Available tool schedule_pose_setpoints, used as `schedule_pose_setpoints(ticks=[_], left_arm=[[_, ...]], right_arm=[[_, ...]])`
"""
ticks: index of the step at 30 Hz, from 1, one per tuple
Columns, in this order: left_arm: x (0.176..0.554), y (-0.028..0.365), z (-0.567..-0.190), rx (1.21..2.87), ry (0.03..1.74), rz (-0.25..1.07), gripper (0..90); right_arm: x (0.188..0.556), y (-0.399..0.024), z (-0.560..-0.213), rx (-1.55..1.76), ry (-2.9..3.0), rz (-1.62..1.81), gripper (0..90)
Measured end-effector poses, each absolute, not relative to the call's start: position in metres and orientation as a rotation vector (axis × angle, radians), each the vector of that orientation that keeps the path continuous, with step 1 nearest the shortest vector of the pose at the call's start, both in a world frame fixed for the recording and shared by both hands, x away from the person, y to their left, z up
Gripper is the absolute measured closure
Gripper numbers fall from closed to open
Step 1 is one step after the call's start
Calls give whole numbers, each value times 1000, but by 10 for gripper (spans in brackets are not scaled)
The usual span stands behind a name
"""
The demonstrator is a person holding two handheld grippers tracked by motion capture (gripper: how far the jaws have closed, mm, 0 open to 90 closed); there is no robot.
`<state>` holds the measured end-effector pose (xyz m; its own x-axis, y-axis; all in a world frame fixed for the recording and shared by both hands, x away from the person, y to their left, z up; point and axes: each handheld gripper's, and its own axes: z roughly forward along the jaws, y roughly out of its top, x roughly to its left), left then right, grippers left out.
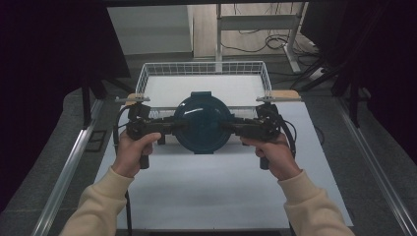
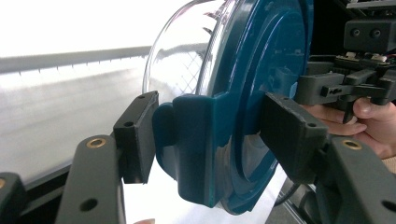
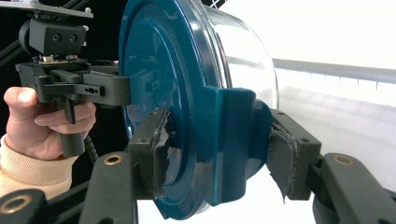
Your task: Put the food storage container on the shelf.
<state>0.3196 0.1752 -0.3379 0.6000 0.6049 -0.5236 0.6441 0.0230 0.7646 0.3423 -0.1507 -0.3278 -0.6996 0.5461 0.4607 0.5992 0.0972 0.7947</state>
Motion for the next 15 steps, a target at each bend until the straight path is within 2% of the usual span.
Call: schedule_pose_setpoints(ticks=[15], left_arm=[[350, 186, -305, 1610, 1027, -26, 387]], right_arm=[[371, -140, -286, -1177, -2346, -1709, 437]])
